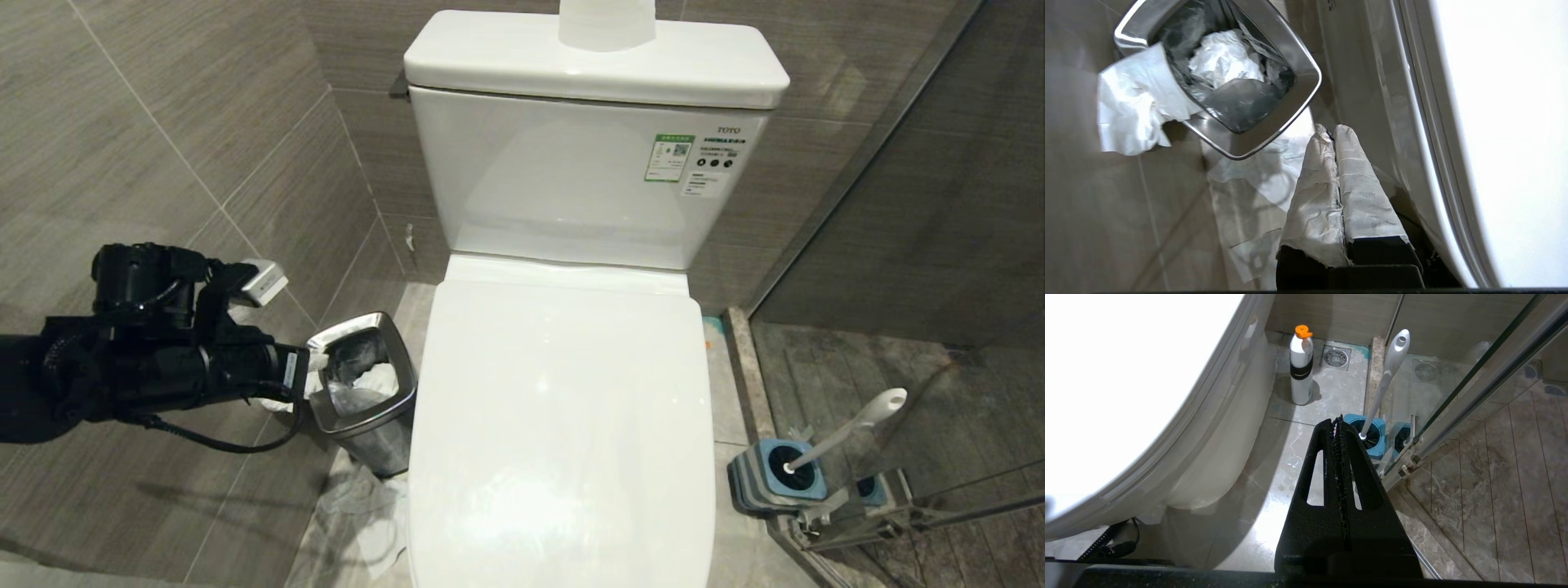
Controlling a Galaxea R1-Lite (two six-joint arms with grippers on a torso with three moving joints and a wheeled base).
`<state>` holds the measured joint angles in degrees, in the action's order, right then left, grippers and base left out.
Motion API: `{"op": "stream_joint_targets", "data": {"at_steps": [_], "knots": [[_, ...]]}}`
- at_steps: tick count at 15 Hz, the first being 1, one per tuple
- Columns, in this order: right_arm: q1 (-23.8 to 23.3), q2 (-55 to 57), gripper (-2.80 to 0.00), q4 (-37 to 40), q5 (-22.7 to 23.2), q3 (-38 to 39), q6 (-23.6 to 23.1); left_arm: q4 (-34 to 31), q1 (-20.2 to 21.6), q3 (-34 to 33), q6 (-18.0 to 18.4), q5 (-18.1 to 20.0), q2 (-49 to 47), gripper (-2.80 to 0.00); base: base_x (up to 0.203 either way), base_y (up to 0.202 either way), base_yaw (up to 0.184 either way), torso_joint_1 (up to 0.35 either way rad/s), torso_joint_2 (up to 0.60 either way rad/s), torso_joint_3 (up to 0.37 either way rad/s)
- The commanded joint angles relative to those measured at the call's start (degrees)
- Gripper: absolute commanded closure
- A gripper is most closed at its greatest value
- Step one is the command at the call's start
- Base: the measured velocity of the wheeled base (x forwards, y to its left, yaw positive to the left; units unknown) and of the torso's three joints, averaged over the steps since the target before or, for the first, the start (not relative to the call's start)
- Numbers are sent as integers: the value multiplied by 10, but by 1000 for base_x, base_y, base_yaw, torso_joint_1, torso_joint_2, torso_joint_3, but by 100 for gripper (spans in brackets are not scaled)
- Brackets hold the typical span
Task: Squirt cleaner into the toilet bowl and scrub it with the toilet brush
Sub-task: Use the left hand to lift the toilet lid slightly
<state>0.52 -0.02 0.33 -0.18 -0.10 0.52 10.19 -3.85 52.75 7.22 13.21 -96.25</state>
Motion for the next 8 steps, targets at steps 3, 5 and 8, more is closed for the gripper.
{"op": "stream_joint_targets", "data": {"at_steps": [3, 5, 8], "knots": [[0, 0, 0, 0, 0, 0, 0, 2, 0, 1, -47, 40, -35, 0, 0, 0, 0, 0, 0, 0], [1, 0, 0, 0, 0, 0, 0, 2, 0, 0, -83, 81, -41, 0, 0, 0, 0, 0, 0, 0], [0, 0, 0, 0, 0, 0, 0, 48, 0, 1, -157, 103, -70, 0, 0, 0, 0, 0, 0, 0]]}}
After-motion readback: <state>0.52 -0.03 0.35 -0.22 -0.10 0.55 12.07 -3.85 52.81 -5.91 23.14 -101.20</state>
